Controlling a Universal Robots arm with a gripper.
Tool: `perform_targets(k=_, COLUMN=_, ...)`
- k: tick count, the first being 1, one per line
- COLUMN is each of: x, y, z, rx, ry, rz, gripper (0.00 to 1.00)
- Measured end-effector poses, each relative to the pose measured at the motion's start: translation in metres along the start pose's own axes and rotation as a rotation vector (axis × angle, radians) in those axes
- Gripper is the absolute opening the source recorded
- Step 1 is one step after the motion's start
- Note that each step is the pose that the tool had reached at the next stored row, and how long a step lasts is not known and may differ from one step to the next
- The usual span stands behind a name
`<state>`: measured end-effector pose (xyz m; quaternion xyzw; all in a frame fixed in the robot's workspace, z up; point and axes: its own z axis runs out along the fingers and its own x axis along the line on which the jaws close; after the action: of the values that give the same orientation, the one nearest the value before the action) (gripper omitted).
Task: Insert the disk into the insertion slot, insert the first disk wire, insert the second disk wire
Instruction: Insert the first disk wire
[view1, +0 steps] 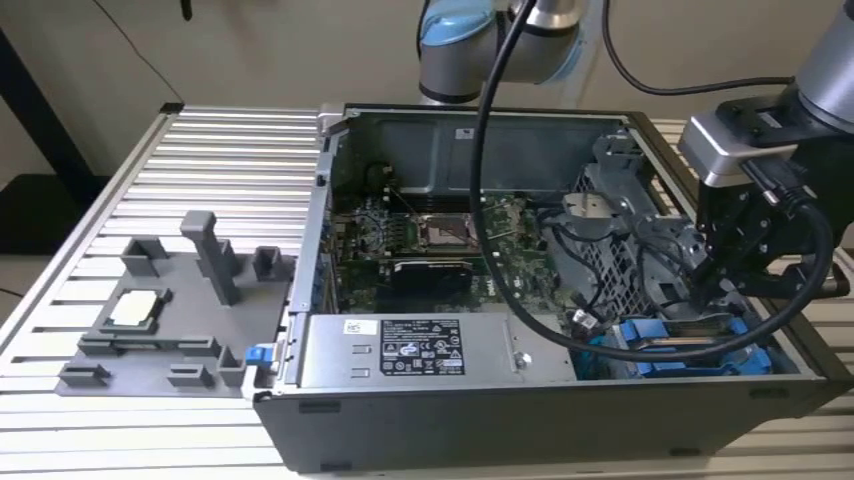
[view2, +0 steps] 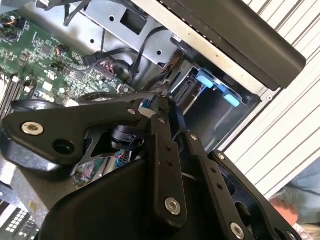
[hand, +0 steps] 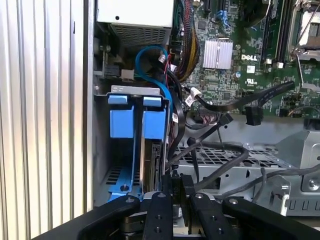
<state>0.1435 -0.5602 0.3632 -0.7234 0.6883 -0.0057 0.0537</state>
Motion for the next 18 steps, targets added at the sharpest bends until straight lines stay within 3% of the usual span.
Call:
perform_targets(k=1, x=0.0001, y=0.0001, z=0.0010, rx=0.0009, ry=0.0028, rz=0.001, gripper=0.19)
perform_targets(k=7, x=0.0013, y=0.0005, z=0.0049, rx=0.0052, ry=0.0363, rz=0.003, gripper=0.19)
perform_targets(k=13, x=0.0030, y=0.0010, z=0.0110, rx=0.0139, ry=0.0420, rz=0.021, gripper=0.19)
perform_targets(k=18, x=0.0033, y=0.0010, z=0.0121, rx=0.0150, ry=0.0440, rz=0.036, gripper=0.19)
